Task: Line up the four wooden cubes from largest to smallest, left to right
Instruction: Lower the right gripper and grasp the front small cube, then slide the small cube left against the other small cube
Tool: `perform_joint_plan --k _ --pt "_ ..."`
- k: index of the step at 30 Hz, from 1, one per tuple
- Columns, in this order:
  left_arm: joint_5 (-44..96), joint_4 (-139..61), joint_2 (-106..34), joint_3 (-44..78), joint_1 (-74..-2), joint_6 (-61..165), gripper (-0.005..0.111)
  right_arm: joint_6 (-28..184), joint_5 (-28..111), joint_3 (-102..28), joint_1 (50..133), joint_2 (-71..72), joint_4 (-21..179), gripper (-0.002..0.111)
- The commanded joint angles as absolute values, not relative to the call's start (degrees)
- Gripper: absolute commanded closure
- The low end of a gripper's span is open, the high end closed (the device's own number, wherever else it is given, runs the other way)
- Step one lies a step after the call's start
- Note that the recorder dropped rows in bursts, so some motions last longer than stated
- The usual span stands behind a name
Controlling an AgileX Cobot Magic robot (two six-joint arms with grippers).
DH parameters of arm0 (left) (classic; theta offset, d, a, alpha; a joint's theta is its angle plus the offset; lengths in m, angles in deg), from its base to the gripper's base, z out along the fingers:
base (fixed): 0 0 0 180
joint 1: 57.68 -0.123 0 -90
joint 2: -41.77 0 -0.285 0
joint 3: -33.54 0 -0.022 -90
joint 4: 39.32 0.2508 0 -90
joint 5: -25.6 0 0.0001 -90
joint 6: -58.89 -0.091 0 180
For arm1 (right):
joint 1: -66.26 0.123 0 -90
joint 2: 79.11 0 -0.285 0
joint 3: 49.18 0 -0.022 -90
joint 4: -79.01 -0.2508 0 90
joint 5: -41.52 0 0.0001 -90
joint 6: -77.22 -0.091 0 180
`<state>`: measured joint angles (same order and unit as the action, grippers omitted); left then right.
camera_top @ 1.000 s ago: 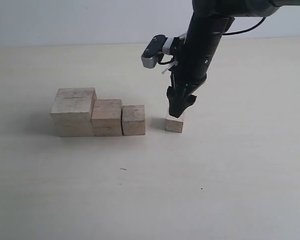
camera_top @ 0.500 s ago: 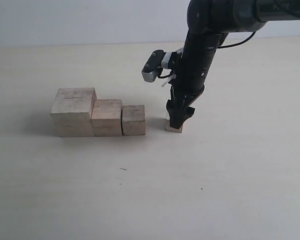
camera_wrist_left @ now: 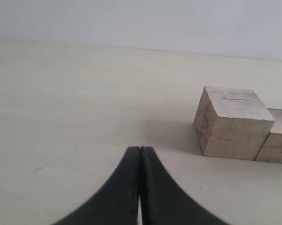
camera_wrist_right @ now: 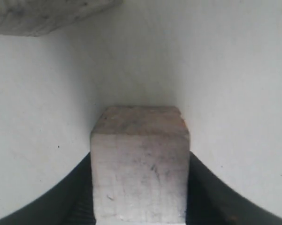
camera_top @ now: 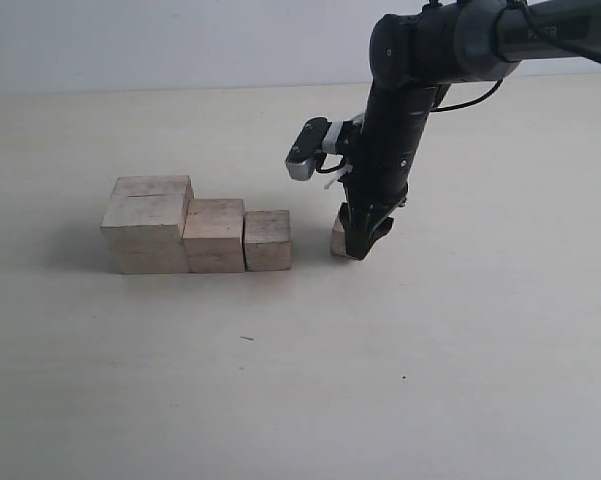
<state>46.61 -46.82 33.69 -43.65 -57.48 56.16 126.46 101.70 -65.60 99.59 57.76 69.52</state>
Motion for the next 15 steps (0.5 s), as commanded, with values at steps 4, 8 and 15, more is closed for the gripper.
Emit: perform_joint_plan --k 4,8,15 --pt "46.2 -47.0 34.0 -43.7 -57.1 56.1 0.107 130.2 101.5 -65.5 99.6 57.4 63.7 0.093" --pt "46.2 -47.0 34.0 -43.7 -57.1 56.1 0.107 134.6 102.1 -65.5 99.6 57.4 61.7 0.093" --pt "46.2 -47.0 34.0 -43.7 -57.1 56.1 0.107 142.0 102.0 -65.5 99.6 57.4 61.2 0.093"
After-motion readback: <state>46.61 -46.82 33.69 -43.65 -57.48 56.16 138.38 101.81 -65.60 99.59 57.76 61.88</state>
